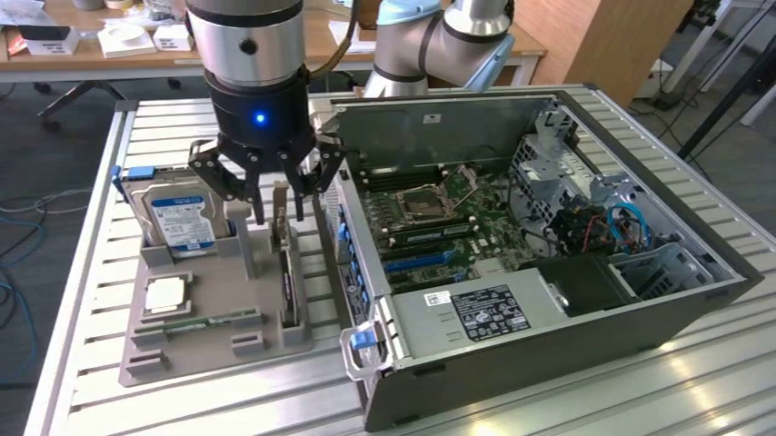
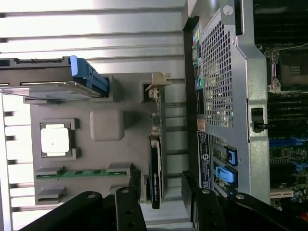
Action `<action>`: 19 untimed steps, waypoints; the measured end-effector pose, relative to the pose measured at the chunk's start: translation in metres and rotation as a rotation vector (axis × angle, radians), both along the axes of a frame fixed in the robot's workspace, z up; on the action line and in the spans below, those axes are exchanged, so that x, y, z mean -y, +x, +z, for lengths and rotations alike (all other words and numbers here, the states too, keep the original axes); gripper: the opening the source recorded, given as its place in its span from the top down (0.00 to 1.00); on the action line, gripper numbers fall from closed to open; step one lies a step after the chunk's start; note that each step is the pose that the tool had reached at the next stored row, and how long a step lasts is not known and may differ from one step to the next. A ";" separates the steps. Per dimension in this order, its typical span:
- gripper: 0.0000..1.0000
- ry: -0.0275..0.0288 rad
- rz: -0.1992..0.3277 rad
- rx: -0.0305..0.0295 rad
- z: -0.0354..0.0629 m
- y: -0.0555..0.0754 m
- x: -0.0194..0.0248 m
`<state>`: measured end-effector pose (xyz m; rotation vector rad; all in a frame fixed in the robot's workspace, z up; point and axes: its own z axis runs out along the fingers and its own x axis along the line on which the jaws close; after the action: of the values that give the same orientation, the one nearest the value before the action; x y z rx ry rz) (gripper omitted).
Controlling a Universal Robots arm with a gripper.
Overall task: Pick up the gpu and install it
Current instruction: 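Pick up the gpu and move the gpu toward the slot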
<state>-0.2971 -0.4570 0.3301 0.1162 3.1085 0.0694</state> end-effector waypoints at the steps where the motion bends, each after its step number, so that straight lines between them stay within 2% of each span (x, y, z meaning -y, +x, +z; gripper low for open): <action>1: 0.53 0.0000 0.000 -0.0001 -0.0015 0.000 0.0000; 19: 0.53 0.0000 0.000 -0.0001 -0.0279 0.000 0.0000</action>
<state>-0.2971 -0.4570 0.3022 0.1162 3.1086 0.0693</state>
